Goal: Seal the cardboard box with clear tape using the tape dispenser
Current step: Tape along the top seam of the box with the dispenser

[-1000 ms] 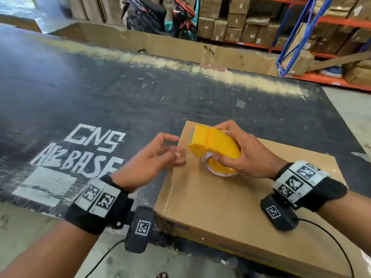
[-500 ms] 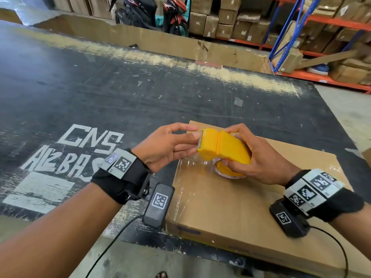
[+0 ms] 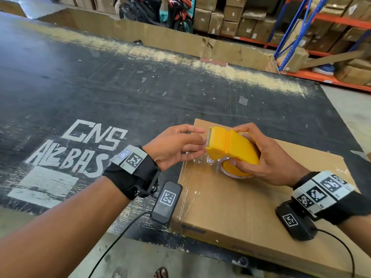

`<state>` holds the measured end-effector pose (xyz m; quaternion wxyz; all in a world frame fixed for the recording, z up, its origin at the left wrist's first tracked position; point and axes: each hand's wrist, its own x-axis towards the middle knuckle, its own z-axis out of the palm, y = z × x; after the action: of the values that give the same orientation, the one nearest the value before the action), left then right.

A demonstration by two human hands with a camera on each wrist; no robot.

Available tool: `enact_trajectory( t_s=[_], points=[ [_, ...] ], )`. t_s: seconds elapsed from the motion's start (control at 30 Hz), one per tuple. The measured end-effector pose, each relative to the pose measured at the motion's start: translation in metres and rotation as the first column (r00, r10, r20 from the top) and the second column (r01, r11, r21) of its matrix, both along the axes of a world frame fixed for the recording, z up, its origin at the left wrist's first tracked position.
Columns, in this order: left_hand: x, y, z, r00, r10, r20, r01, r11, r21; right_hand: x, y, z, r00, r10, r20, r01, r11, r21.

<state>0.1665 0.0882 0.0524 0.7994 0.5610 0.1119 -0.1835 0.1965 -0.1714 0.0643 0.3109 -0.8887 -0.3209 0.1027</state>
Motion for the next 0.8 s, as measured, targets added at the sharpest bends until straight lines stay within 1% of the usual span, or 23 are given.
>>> enact_trajectory(
  t_s=[0.13, 0.27, 0.3, 0.37, 0.43, 0.5, 0.57, 0.67, 0.8],
  points=[
    [0.0, 0.004, -0.003, 0.999, -0.01, 0.051, 0.007, 0.998, 0.061, 0.0, 0.0, 0.001, 1.0, 0.01, 0.011, -0.01, 1.0, -0.01],
    [0.001, 0.016, 0.003, 0.997, -0.023, 0.075, 0.012, 0.99, 0.14, -0.003, 0.005, 0.009, 0.999, 0.037, 0.013, -0.036, 0.997, -0.063],
    [0.002, 0.025, 0.004, 0.997, -0.01, 0.072, -0.001, 0.989, 0.151, -0.003, 0.003, 0.011, 0.999, 0.039, 0.016, -0.037, 0.996, -0.08],
    [0.002, 0.053, 0.004, 0.996, 0.068, 0.05, -0.075, 0.986, 0.15, -0.002, -0.009, 0.015, 0.999, 0.022, 0.035, -0.018, 0.993, -0.117],
    [0.0, 0.083, -0.004, 0.99, 0.139, 0.012, -0.139, 0.979, 0.147, -0.001, -0.023, 0.019, 0.999, -0.006, 0.048, 0.014, 0.986, -0.163],
    [-0.005, 0.096, -0.016, 0.989, 0.145, -0.031, -0.139, 0.978, 0.156, -0.002, -0.028, 0.022, 0.999, -0.004, 0.042, 0.012, 0.981, -0.195],
    [-0.007, 0.098, -0.031, 0.989, 0.141, -0.049, -0.133, 0.981, 0.142, -0.003, -0.024, 0.023, 0.999, 0.009, 0.042, 0.0, 0.978, -0.21],
    [-0.008, 0.093, -0.047, 0.984, 0.162, -0.079, -0.156, 0.984, 0.082, -0.001, -0.02, 0.024, 1.0, 0.008, 0.023, -0.003, 0.972, -0.233],
    [-0.01, 0.086, -0.069, 0.982, 0.154, -0.113, -0.149, 0.987, 0.053, -0.002, -0.019, 0.027, 1.0, 0.004, 0.002, -0.004, 0.967, -0.254]
  ],
)
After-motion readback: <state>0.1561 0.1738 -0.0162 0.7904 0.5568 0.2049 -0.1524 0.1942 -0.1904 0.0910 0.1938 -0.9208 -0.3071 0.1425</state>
